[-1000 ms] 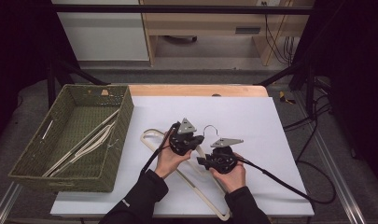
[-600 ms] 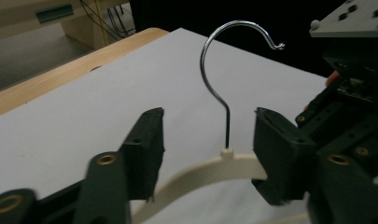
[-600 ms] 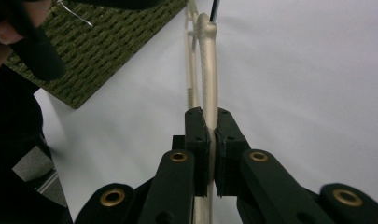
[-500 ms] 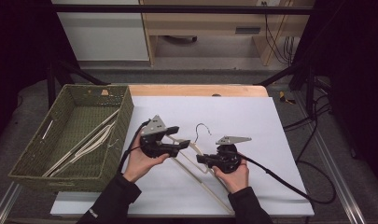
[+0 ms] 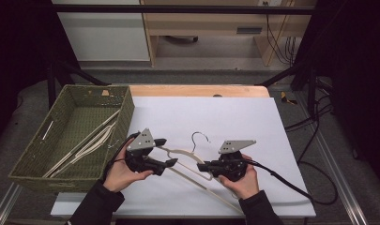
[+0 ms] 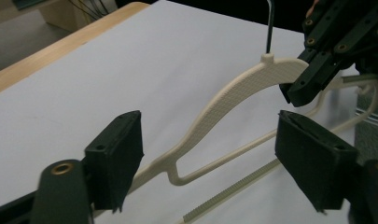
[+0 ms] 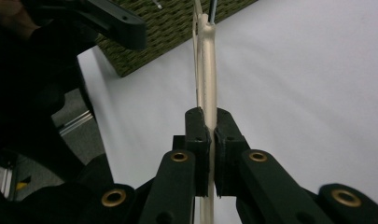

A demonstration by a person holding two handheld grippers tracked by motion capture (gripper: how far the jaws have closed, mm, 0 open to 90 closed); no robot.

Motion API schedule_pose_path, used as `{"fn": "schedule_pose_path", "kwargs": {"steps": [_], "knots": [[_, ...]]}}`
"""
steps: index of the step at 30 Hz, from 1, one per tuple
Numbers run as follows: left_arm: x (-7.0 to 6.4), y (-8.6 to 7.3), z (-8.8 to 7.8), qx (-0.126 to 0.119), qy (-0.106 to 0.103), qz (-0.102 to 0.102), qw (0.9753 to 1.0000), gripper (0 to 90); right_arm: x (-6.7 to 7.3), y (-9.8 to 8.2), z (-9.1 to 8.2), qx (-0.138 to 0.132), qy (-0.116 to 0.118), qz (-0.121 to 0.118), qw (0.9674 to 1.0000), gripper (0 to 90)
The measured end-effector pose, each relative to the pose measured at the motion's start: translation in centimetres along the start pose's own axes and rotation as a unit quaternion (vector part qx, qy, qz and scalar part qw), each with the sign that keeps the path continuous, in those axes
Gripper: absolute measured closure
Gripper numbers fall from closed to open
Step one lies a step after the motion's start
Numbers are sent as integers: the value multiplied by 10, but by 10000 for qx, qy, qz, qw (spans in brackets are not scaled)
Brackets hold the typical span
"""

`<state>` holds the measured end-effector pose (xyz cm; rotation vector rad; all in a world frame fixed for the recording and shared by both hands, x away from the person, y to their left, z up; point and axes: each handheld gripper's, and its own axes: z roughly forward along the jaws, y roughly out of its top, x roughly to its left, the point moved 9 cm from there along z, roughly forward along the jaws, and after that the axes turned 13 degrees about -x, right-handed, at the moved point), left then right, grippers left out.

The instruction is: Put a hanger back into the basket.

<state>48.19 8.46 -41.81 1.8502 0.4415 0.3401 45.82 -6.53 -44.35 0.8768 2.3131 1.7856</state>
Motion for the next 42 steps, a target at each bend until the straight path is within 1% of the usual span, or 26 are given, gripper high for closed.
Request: {"fn": "schedule_pose_path", "kwargs": {"steps": [1, 2, 5, 6, 7, 9, 10, 12, 15, 18, 19, 20, 21, 22, 24, 26, 28, 30, 33, 34, 35, 36, 38, 40, 42], "knots": [[-2, -2, 1, 40, -45, 41, 10000, 257, 3, -1, 0, 39, 88, -56, 9999, 872], [-3, -4, 2, 84, -67, 75, 9999, 263, 6, -2, 0, 69, 127, -85, 9999, 872], [-7, -11, 6, 221, -224, 96, 9995, 327, 14, -4, 0, 129, 260, -150, 9995, 872], [-9, -14, 8, 271, -293, 121, 9991, 358, 16, -5, 0, 153, 305, -177, 9993, 872], [-11, -15, 8, 294, -349, 147, 9988, 407, 18, -6, 1, 187, 353, -204, 9990, 872], [-16, -19, 11, 334, -498, 204, 9980, 487, 21, -6, 1, 215, 422, -206, 9987, 872], [-17, -20, 11, 380, -521, 258, 9976, 523, 22, -7, 2, 230, 461, -206, 9985, 872], [-19, -22, 11, 459, -547, 441, 9965, 626, 22, -9, 1, 292, 486, -222, 9981, 871], [-20, -23, 11, 521, -484, 637, 9954, 663, 23, -10, 2, 323, 502, -231, 9980, 870], [-21, -24, 8, 540, -444, 689, 9952, 682, 21, -11, 2, 330, 488, -279, 9979, 867], [-22, -25, 8, 522, -430, 670, 9955, 692, 20, -11, 2, 343, 478, -316, 9978, 859], [-22, -26, 6, 553, -445, 660, 9953, 705, 19, -11, 2, 334, 403, -296, 9982, 843], [-23, -26, 6, 565, -453, 638, 9953, 732, 16, -10, 3, 285, 262, -349, 9986, 802], [-25, -27, 5, 564, -513, 547, 9956, 747, 15, -9, 3, 259, 206, -368, 9988, 787], [-28, -26, 3, 567, -581, 442, 9957, 776, 10, -7, 3, 163, 22, -476, 9987, 767], [-30, -25, 2, 536, -546, 452, 9960, 786, 9, -5, 3, 110, -36, -505, 9987, 743], [-33, -24, 1, 513, -565, 382, 9964, 800, 7, -3, 2, 23, -132, -586, 9982, 706], [-39, -24, 2, 437, -640, 243, 9967, 821, 5, -1, 1, -45, -226, -674, 9975, 656], [-45, -24, 3, 412, -753, 166, 9962, 853, 2, 1, 1, -114, -364, -814, 9959, 564], [-47, -24, 3, 406, -753, 165, 9962, 861, 0, 1, 1, -117, -427, -866, 9953, 543], [-47, -24, 3, 421, -724, 152, 9964, 863, -1, 1, 0, -100, -490, -902, 9947, 528], [-47, -24, 3, 433, -717, 106, 9964, 863, -2, 0, -1, -104, -512, -888, 9947, 520], [-45, -24, 1, 442, -661, 86, 9968, 863, -2, 2, -4, -165, -507, -878, 9947, 468], [-42, -23, -1, 360, -567, 7, 9977, 863, -3, 5, -9, -244, -620, -875, 9939, 402], [-37, -20, -4, 281, -412, -64, 9987, 863, -6, 8, -15, -365, -704, -833, 9934, 340]]}}
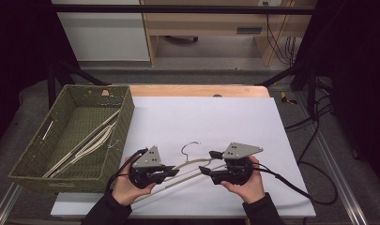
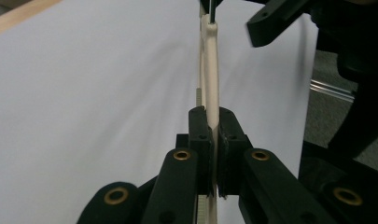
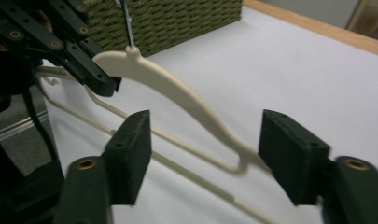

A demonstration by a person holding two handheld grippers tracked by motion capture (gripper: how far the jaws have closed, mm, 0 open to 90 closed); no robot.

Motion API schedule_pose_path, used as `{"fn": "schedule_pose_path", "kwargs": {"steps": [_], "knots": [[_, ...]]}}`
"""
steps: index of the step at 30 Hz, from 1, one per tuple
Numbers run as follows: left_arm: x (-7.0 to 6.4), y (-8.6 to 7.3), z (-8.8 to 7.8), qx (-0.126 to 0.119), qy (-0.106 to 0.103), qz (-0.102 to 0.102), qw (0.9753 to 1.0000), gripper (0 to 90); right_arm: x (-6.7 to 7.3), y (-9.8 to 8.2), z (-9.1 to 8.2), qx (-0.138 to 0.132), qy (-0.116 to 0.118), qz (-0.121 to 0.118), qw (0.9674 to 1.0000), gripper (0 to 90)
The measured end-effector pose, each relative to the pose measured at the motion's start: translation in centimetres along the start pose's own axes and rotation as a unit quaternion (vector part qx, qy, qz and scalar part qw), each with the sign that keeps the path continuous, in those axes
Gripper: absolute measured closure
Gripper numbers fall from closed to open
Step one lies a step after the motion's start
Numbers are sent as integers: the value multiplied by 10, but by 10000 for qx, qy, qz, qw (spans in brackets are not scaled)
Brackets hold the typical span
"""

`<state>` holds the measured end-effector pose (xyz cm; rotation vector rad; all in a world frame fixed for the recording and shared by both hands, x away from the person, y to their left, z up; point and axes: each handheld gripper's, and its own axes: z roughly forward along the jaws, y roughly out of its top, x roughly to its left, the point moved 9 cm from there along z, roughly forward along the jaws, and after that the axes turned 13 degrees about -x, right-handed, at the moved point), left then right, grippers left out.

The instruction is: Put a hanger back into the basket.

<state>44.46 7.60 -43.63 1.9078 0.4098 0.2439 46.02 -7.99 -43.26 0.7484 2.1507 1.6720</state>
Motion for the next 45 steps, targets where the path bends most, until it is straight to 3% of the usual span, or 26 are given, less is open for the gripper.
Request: {"fn": "schedule_pose_path", "kwargs": {"steps": [5, 11, 15, 23, 27, 29, 36, 45], "knots": [[11, 12, -14, -257, 339, -164, 9990, 863, -21, 0, -19, -150, -560, 143, 9982, 187], [21, 33, -34, -601, 597, -217, 9962, 862, -37, -5, -36, -274, -916, 268, 9951, 126], [26, 50, -50, -771, 699, -185, 9944, 863, -46, -11, -42, -271, -1068, 326, 9934, 121], [41, 89, -83, -889, 872, -25, 9922, 863, -55, -17, -53, -332, -1212, 466, 9910, 109], [55, 103, -101, -946, 988, -8, 9906, 862, -60, -20, -60, -347, -1292, 504, 9897, 102], [66, 108, -114, -994, 1135, 9, 9885, 862, -62, -20, -62, -387, -1367, 561, 9883, 101], [103, 112, -153, -1000, 1571, 67, 9825, 862, -67, -23, -67, -442, -1456, 695, 9859, 100], [147, 88, -183, -733, 2063, 133, 9756, 861, -70, -24, -69, -415, -1469, 621, 9863, 94]]}}
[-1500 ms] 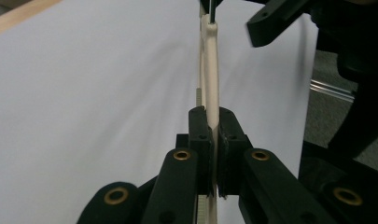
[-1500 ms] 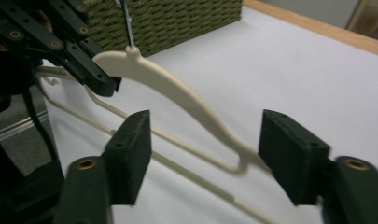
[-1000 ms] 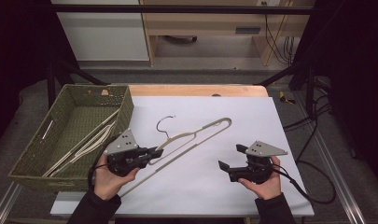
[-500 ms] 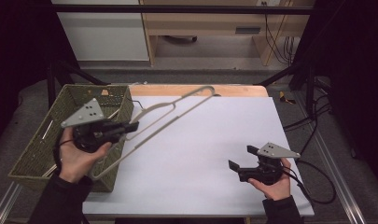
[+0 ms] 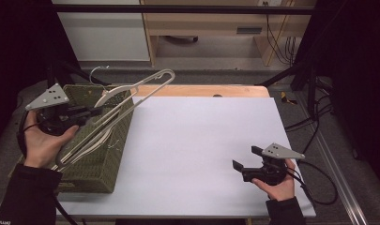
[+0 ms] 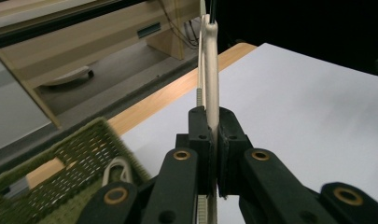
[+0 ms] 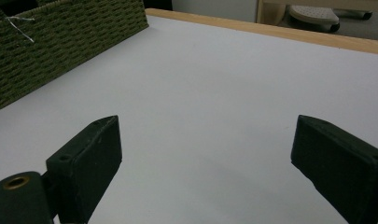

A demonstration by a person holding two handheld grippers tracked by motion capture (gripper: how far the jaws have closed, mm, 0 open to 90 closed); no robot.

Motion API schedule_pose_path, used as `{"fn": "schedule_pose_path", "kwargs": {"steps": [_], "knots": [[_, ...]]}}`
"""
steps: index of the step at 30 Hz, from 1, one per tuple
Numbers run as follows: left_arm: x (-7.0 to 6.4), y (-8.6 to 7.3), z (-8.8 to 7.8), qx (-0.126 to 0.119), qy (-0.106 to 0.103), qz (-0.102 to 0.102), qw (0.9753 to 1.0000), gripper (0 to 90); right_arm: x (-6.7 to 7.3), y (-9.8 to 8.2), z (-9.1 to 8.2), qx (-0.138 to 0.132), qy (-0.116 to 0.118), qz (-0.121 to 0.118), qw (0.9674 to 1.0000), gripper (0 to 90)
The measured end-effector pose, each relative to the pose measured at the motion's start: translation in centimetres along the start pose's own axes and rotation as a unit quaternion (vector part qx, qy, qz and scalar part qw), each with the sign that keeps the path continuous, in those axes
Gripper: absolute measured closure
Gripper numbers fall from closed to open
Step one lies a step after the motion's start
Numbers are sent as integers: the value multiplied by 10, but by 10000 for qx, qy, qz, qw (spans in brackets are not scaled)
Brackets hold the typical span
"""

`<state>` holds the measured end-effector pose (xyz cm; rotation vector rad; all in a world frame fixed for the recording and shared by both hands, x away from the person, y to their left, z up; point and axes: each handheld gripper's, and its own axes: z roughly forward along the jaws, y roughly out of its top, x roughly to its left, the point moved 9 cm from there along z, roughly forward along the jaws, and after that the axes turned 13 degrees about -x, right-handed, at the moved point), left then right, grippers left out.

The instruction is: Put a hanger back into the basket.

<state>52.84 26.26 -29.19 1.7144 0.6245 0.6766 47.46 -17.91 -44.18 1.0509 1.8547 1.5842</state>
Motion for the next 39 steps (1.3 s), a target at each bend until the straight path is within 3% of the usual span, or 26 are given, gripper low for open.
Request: {"fn": "schedule_pose_path", "kwargs": {"steps": [9, 16, 24, 31, 34, 39], "knots": [[46, -41, -21, 389, 483, 84, 9980, 861, 0, -1, 0, 2, -22, 2, 10000, 94], [69, -65, -34, 532, 766, 47, 9956, 861, -1, 0, 0, -12, -41, 15, 10000, 94], [82, -81, -44, 694, 952, 129, 9930, 861, -1, -1, 0, 0, -49, 22, 10000, 94], [82, -90, -52, 790, 971, 257, 9918, 861, -2, -2, 1, 42, -53, -9, 10000, 94], [82, -91, -57, 727, 996, 247, 9921, 861, -2, -3, 0, 71, -36, -26, 10000, 94], [89, -96, -62, 781, 1160, 321, 9897, 862, -1, -3, 2, 60, -44, 4, 10000, 94]]}}
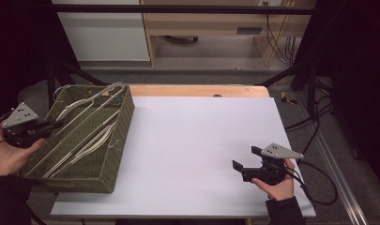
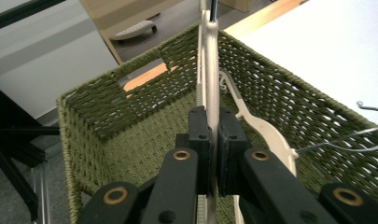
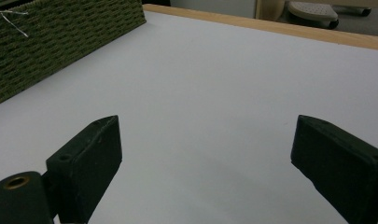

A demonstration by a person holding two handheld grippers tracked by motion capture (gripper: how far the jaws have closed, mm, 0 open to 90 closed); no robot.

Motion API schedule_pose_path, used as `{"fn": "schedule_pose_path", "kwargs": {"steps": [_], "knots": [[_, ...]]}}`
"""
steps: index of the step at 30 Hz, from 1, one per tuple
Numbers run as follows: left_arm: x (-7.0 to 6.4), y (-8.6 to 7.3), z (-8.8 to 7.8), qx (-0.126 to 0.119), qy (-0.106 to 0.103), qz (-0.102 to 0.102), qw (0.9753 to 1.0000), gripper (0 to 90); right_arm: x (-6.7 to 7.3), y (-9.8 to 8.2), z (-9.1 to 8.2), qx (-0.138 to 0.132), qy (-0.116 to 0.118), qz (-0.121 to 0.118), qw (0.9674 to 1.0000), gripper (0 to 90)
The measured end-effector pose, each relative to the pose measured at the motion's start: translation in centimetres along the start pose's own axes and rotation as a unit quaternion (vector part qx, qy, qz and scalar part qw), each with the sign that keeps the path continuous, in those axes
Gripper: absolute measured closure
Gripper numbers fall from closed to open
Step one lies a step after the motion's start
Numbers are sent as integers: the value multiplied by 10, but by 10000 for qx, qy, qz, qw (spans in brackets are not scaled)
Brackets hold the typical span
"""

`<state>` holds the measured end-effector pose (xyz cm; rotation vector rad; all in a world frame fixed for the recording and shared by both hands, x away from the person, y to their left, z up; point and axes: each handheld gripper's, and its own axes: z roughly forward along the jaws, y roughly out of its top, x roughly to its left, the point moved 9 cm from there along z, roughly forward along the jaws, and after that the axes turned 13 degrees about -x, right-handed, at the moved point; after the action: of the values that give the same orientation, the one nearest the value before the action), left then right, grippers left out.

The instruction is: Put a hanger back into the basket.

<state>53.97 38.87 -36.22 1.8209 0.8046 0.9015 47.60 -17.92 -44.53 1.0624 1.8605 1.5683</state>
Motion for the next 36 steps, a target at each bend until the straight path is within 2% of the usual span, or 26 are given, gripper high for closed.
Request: {"fn": "schedule_pose_path", "kwargs": {"steps": [6, 13, 17, 19, 21, 25, 28, 30, 33, 35, 36], "knots": [[-9, -14, 17, 261, -57, 55, 9996, 861, 0, 0, 0, -5, -3, -6, 10000, 94], [-21, -46, 38, 431, -102, -125, 9989, 857, 1, 0, 0, -4, -3, -13, 10000, 95], [-27, -55, 39, 380, -189, -284, 9987, 842, 0, 0, 0, -15, 3, -13, 10000, 94], [-30, -64, 40, 548, -259, -354, 9975, 819, 1, 0, 1, -10, -4, -14, 10000, 94], [-33, -71, 40, 755, -318, -293, 9962, 795, 2, -1, 1, -5, 27, -20, 10000, 95], [-40, -72, 41, 759, -497, -475, 9947, 753, 2, -1, 1, 1, 34, -35, 10000, 95], [-44, -68, 42, 727, -487, -518, 9948, 662, 2, -1, 2, 4, 27, -14, 10000, 95], [-47, -64, 41, 614, -535, -623, 9947, 564, 2, -1, 2, -6, 53, -43, 10000, 95], [-51, -51, 37, 322, -540, -648, 9959, 458, 2, 0, 1, -50, 22, -4, 10000, 95], [-53, -40, 33, 129, -503, -758, 9958, 360, 2, 1, 1, -79, 28, -6, 10000, 95], [-55, -34, 32, -23, -454, -875, 9951, 331, 1, 1, 0, -78, 27, -9, 10000, 95]]}}
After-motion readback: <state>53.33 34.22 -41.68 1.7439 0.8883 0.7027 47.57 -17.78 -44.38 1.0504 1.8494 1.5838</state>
